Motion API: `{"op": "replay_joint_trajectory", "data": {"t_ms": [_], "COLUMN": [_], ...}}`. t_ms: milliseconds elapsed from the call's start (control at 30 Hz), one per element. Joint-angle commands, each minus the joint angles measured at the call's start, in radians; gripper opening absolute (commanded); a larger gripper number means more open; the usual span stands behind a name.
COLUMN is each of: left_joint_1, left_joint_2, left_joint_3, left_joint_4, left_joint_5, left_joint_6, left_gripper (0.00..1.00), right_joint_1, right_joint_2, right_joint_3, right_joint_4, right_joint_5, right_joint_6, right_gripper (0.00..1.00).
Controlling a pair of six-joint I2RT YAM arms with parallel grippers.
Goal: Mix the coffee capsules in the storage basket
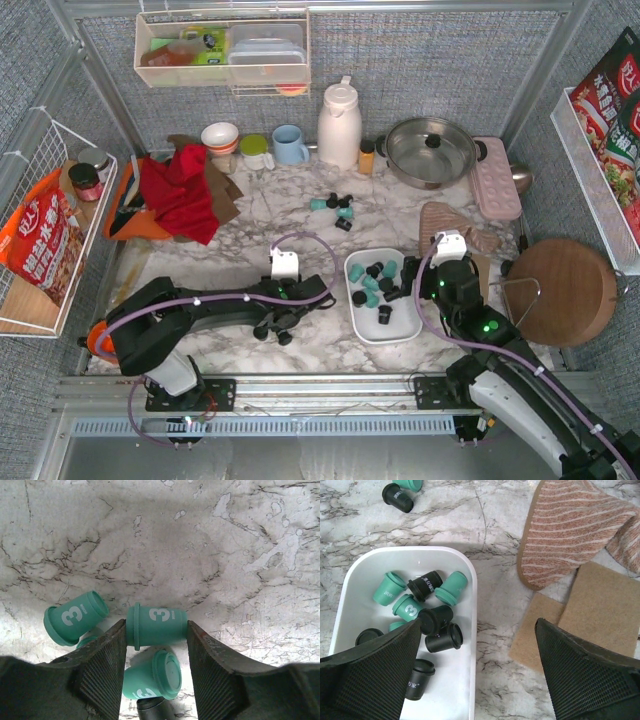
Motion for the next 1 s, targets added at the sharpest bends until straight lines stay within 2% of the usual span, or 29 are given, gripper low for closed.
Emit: {"op": "replay_joint_trajectory", "data": {"t_ms": [0,267,367,533,767,867,967], "left_joint_1": [0.001,0.001,0.000,-0.011,-0.073,-0.091,-0.093], "left_joint_2": [-0.009,-0.008,-0.039,-0.084,-0.020,0.056,0.151], "left_joint_3": [-0.011,0.071,0.115,0.211,0.334,0.390,0.461], "left_joint_4": [-0.005,-0.063,-0.038,0.087,0.407,0.457,0.429], "left_joint_5": [-0.001,-0.036,-0.025,0.037,0.198,0.237,0.272], "left_joint_6": [-0.006,0.035,0.078,0.247,0.553,0.594,0.595], "left_gripper": [0.55,0.48,0.47,0.46,0.46,0.46,0.46], "right_joint_1": [0.000,0.001,0.001,0.000,-0.020,-0.027,-0.027], "right_joint_2": [-0.008,-0.041,-0.051,-0.052,-0.066,-0.065,-0.062], "right_joint_3": [-0.003,-0.006,-0.013,-0.015,-0.069,-0.055,-0.050], "right_joint_4": [0.030,0.024,0.030,0.042,0.084,0.050,0.036], "right_joint_5": [0.022,0.029,0.056,0.065,0.124,0.156,0.174], "right_joint_6": [0.014,0.022,0.027,0.044,0.149,0.148,0.144], "right_gripper": [0.99,0.99,0.99,0.99,0.99,0.99,0.99]}}
